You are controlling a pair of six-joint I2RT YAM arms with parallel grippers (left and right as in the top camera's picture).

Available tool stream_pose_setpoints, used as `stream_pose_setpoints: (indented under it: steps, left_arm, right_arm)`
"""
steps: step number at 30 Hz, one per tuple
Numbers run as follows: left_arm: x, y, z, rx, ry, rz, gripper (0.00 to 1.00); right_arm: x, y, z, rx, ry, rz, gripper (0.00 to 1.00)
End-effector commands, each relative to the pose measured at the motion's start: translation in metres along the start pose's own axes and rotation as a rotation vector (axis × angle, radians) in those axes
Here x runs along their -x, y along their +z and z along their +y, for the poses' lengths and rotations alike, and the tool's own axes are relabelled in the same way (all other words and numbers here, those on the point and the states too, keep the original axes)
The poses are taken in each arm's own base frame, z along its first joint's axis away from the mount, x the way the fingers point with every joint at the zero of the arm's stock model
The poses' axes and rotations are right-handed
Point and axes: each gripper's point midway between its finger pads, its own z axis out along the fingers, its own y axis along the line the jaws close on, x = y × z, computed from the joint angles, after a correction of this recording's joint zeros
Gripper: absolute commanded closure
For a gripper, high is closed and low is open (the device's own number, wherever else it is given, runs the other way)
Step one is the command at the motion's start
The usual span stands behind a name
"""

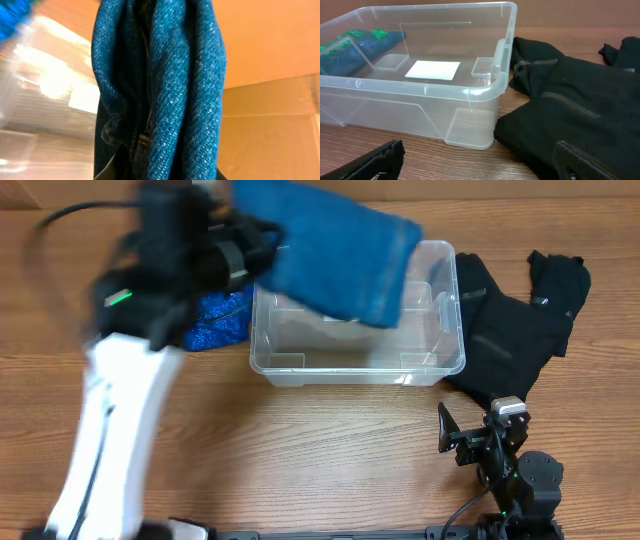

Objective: Pack container
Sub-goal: 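Lift the jeans with the left gripper and drop them into the bin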

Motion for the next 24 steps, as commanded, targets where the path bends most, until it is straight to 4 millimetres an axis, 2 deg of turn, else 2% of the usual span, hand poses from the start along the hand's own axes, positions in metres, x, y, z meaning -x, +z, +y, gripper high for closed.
stream_pose_setpoints:
  steps: [1,4,7,11,15,16,17,18,19,22,24]
  left_arm:
    - [-0.015,0.053,-0.018,-0.015,-0.153,0.002,0.96]
    - [-0.040,0.105,-0.004,0.042,-0.223,0.068,0.96]
    - [-0.068,0.141,0.017,0.127,-0.239,0.130,0.96]
    - [-0.090,0.165,0.037,0.220,-0.246,0.135,0.96]
    - [-0.105,0.172,0.039,0.241,-0.222,0.147,0.95]
    - [-0.106,0.170,0.036,0.230,-0.207,0.159,0.73]
    - [-0.106,0.166,0.031,0.211,-0.176,0.173,0.59]
    - [-0.104,0.162,0.028,0.198,-0.148,0.179,0.39]
    - [-0.099,0.153,0.025,0.184,-0.116,0.182,0.01]
    - [-0.068,0.110,0.019,0.161,-0.010,0.127,0.00]
    - [-0.034,0.073,0.022,0.156,0.069,0.057,0.00]
  right_arm:
    - [-0.001,0.000,-0.001,-0.004,-0.004,-0.002,0.00]
    - [-0.001,0.000,-0.001,-0.004,-0.004,-0.002,0.00]
    - [-0.001,0.000,-0.001,-0.004,-0.004,-0.002,0.00]
    - [-0.001,0.000,-0.001,-0.004,-0.004,-0.002,0.00]
    - [-0.001,0.000,-0.001,-0.004,-0.004,-0.002,0.00]
    - [-0.001,0.000,-0.001,-0.004,-0.004,-0.002,0.00]
    - [-0.001,0.000,-0.001,-0.004,-0.004,-0.002,0.00]
    - [-0.001,0.000,-0.001,-0.004,-0.004,-0.002,0.00]
    - [-0.001,0.000,-0.001,-0.004,-0.004,-0.002,0.00]
    - [-0.001,0.000,-0.001,-0.004,-0.004,-0.002,0.00]
    - [-0.001,0.000,-0.001,-0.004,-0.004,-0.002,0.00]
